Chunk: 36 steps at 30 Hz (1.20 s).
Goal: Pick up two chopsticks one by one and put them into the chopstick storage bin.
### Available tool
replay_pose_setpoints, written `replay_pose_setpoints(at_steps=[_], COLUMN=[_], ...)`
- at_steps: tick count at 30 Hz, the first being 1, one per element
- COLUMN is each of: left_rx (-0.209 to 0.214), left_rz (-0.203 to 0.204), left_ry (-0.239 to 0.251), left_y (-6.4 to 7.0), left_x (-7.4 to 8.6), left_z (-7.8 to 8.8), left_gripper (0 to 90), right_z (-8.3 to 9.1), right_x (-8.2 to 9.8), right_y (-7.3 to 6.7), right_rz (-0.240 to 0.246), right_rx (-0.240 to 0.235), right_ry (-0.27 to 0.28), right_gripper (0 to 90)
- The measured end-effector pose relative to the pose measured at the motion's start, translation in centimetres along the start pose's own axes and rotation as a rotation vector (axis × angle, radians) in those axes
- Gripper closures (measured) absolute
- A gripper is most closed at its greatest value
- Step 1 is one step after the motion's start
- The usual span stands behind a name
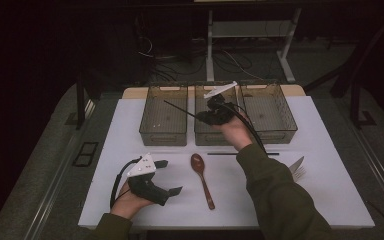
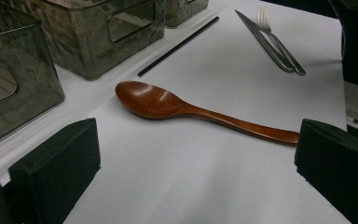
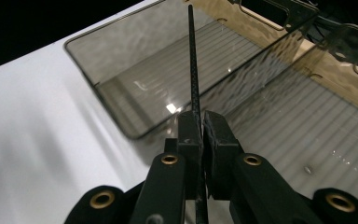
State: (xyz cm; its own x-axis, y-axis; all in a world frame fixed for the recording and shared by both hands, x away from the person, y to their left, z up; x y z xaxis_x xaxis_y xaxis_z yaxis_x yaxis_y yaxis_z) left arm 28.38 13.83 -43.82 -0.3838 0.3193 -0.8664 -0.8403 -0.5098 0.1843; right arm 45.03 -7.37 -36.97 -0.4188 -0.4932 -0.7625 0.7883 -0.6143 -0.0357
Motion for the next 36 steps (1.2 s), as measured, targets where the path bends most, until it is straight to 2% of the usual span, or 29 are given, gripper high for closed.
replay_pose_setpoints(at_steps=[10, 18, 25, 29, 36], left_rx=[0.008, 0.012, 0.014, 0.014, 0.012], left_rz=[0.005, 0.004, 0.005, 0.005, 0.000], left_ry=[0.009, 0.010, 0.014, 0.014, 0.010], left_y=[0.0, 0.1, 0.1, 0.1, 0.0], left_x=[-0.1, -0.1, -0.1, -0.1, -0.1], left_z=[0.0, 0.0, 0.1, 0.1, 0.1], left_gripper=[0.0, 0.0, 0.0, 0.0, 0.0], right_z=[-4.2, -6.8, -8.6, -8.5, -7.2], right_x=[-1.8, -3.1, -3.6, -3.6, -3.9], right_y=[-0.2, -0.9, -1.9, -1.8, -2.1], right_rz=[-0.044, -0.075, -0.075, -0.067, -0.034], right_rx=[0.038, 0.031, 0.035, 0.033, -0.011], right_ry=[-0.029, -0.047, -0.064, -0.053, -0.014], right_gripper=[84.9, 84.8, 83.7, 73.3, 55.0])
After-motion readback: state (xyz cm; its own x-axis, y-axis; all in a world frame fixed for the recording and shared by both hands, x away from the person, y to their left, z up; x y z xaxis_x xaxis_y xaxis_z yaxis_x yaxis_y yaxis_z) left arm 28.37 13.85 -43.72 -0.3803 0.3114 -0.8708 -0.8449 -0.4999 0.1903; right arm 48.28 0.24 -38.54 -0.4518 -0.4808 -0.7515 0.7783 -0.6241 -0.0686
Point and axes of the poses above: each handheld gripper's, and its own axes: z roughly backward along the jaws, x roughly out of its underside, y roughly to its right, the point moved 3 cm from there along -z, roughly forward along the jaws, and after that the axes turned 5 degrees about z, right-handed, at the moved point
